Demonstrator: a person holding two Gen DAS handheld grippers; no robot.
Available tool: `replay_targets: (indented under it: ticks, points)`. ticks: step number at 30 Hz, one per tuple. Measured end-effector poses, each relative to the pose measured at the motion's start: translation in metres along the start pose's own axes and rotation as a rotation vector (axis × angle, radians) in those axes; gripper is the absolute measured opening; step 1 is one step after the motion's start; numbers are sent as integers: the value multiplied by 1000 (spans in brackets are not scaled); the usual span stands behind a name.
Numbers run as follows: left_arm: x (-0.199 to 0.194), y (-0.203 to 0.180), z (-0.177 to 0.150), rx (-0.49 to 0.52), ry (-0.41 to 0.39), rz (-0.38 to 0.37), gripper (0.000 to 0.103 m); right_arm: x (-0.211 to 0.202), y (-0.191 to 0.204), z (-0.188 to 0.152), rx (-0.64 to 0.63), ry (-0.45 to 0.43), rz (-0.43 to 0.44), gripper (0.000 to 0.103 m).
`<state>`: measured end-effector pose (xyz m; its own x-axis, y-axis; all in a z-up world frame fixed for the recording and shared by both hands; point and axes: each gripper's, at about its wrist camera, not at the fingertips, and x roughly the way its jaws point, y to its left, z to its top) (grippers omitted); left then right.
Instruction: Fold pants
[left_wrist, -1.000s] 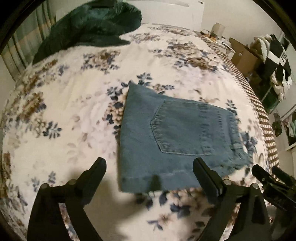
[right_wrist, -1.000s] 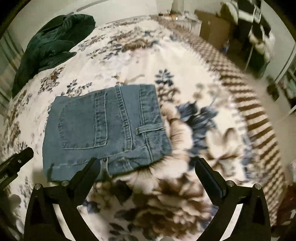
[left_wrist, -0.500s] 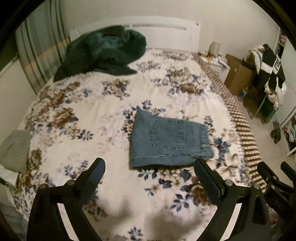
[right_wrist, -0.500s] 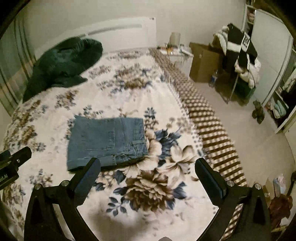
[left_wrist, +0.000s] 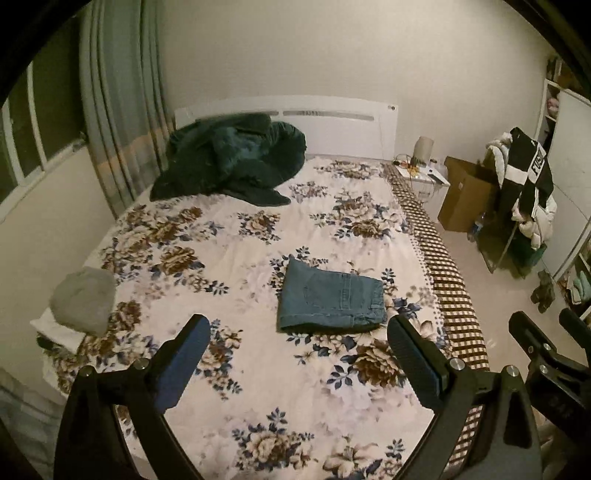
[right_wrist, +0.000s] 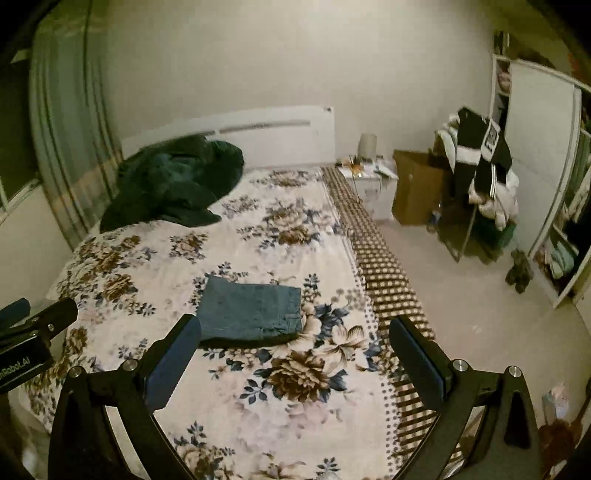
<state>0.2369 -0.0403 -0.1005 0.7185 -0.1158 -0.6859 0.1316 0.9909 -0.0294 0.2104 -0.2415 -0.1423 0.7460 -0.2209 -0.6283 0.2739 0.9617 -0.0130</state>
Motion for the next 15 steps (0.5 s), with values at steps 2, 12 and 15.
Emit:
replay_targets:
  ticks: [2, 12, 15]
  points:
    - [-24, 0, -4, -2, -14, 8, 98, -31, -2, 1, -5, -17, 13, 103]
    - [-93, 8, -8, -21, -43, 4, 98, -155, 1, 5, -55, -59, 30, 103]
    - [-103, 13, -10, -6, -47, -3, 98, -176, 5, 7, -56, -67, 28, 103]
